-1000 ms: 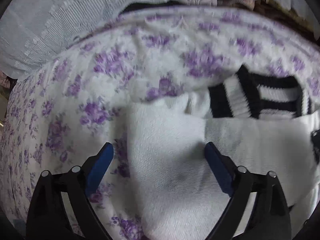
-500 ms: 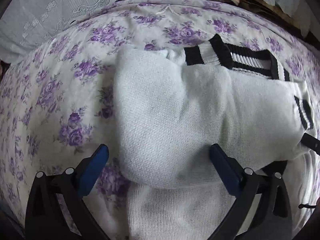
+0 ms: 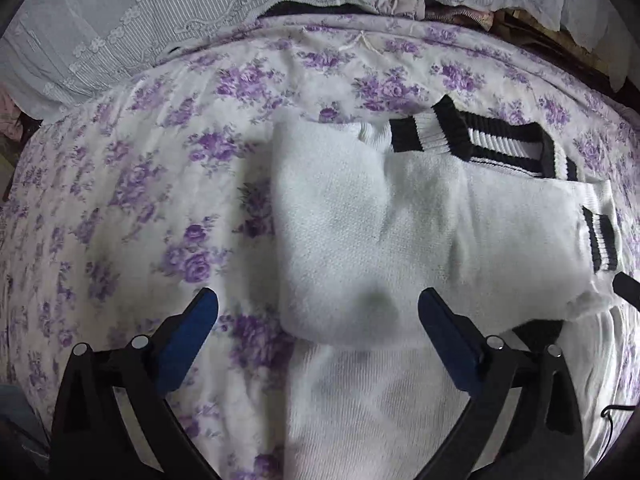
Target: Fold small clothes
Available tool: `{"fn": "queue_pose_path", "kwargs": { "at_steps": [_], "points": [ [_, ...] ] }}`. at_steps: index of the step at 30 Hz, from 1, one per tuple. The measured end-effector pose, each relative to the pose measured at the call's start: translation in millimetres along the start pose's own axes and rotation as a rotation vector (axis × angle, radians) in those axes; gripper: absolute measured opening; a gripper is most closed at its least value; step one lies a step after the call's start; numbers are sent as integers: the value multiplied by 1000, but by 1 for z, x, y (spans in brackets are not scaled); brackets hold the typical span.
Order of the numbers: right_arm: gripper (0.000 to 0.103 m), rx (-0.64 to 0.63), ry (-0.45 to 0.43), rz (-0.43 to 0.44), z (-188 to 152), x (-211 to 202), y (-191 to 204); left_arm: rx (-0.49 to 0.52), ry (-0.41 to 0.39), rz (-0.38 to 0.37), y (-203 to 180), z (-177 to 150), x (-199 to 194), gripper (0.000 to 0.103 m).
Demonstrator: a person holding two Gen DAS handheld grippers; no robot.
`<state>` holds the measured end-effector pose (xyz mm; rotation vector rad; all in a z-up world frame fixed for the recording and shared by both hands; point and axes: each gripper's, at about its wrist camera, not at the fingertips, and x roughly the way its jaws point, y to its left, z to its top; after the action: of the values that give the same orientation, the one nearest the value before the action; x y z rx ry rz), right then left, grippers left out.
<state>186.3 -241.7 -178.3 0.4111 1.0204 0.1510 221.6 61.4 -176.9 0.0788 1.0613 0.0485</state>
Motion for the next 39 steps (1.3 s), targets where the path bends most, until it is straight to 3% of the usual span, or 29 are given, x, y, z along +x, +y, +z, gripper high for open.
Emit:
{"fn": "queue_pose_path", "kwargs": {
  "at_steps": [1, 3, 4, 5, 7, 10, 13, 15, 19, 21, 23, 25, 27, 30, 32, 34, 36, 39],
  "points": [
    [27, -10, -43, -3, -5, -17, 2, 0, -26, -3, 5, -6, -15, 98],
    [64, -35, -174, -24, -16, -52, 7, 6, -71, -1, 15, -20, -41, 98],
    [71, -49, -265, -44, -21, -70, 10, 17, -88, 15, 18, -30, -51, 98],
    [71, -59, -331, -20, -25, -83, 11, 37, -91, 33, 21, -42, -57, 98],
    [77, -87, -363, 33, -26, -85, 11, 65, -48, 100, 29, -65, -57, 98],
    [77, -113, -325, -103, -35, -52, -3, 46, 45, 137, 43, -100, -47, 96],
    [77, -1, -267, -79, -59, -33, -23, 40, 107, 124, 47, -131, -39, 96],
    [77, 67, -245, -64, -71, -29, -30, 1, 97, 133, 48, -144, -37, 96],
    [77, 6, -248, -177, -80, -41, -26, -159, 42, 152, 58, -141, -32, 98],
    [77, -37, -275, -220, -82, -55, -22, -197, 60, 183, 65, -137, -18, 99],
    [77, 28, -324, -142, -85, -79, -29, -265, 51, 174, 77, -133, -14, 99],
    [77, 110, -256, -31, -88, -94, -35, -286, 59, 151, 82, -129, -17, 98],
    [77, 98, -180, 49, -101, -106, -30, -216, 76, 78, 76, -128, -28, 97],
    [77, 67, -127, 40, -144, -128, -16, -84, 55, -78, 64, -145, -62, 96],
    [77, 118, -113, 45, -180, -142, -18, -8, 53, -99, 61, -161, -84, 96],
    [77, 193, -83, 59, -212, -151, -23, 20, 98, -174, 61, -175, -100, 96],
    [74, 193, -53, 67, -235, -154, -22, 8, 183, -306, 58, -191, -110, 96],
    [74, 181, 17, 94, -245, -143, -21, 21, 248, -416, 40, -211, -117, 97]
  ]
}}
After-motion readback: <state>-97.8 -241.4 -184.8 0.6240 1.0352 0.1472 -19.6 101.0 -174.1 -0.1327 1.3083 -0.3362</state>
